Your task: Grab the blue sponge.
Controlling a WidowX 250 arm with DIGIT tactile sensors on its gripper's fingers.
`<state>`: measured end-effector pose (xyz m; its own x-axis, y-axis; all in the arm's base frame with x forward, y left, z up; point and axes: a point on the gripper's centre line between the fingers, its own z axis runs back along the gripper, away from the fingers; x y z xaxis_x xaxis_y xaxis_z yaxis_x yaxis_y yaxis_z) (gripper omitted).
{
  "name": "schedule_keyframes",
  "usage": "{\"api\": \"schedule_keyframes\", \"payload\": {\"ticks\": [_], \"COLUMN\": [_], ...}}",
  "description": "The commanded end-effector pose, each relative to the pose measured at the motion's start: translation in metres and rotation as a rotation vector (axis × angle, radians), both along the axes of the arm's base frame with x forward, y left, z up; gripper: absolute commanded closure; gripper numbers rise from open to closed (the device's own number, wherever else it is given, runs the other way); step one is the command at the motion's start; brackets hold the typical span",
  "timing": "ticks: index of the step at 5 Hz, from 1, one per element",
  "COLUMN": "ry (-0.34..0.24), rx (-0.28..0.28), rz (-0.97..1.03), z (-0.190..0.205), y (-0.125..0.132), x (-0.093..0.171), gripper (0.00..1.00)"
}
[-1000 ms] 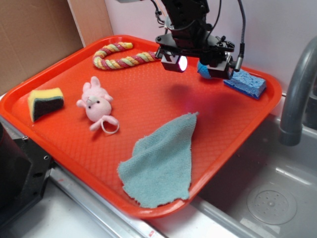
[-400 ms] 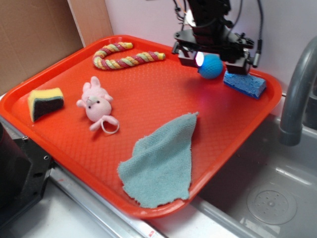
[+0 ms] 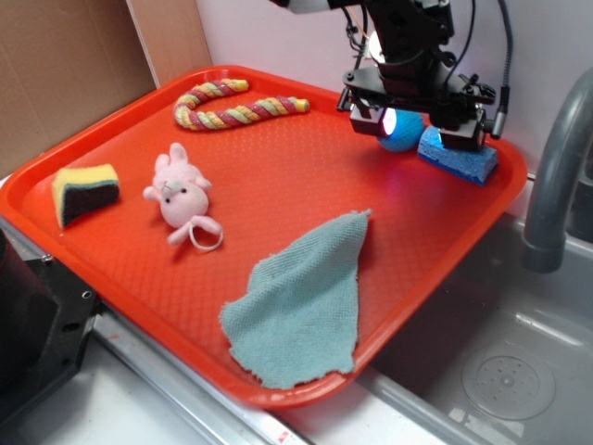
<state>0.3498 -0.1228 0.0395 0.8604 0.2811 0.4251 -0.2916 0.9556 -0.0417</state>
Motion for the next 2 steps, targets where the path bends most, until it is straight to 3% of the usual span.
{"api": "schedule_keyframes", "payload": {"ticks": [1, 2], "ry": [0.132, 0.251], "rx": [-0.09, -0.166], "rz": [0.005, -0.013], "z": [-0.012, -0.018], "y": [-0.011, -0.008], "x": [-0.001, -0.036], "gripper": [1.0, 1.0]}}
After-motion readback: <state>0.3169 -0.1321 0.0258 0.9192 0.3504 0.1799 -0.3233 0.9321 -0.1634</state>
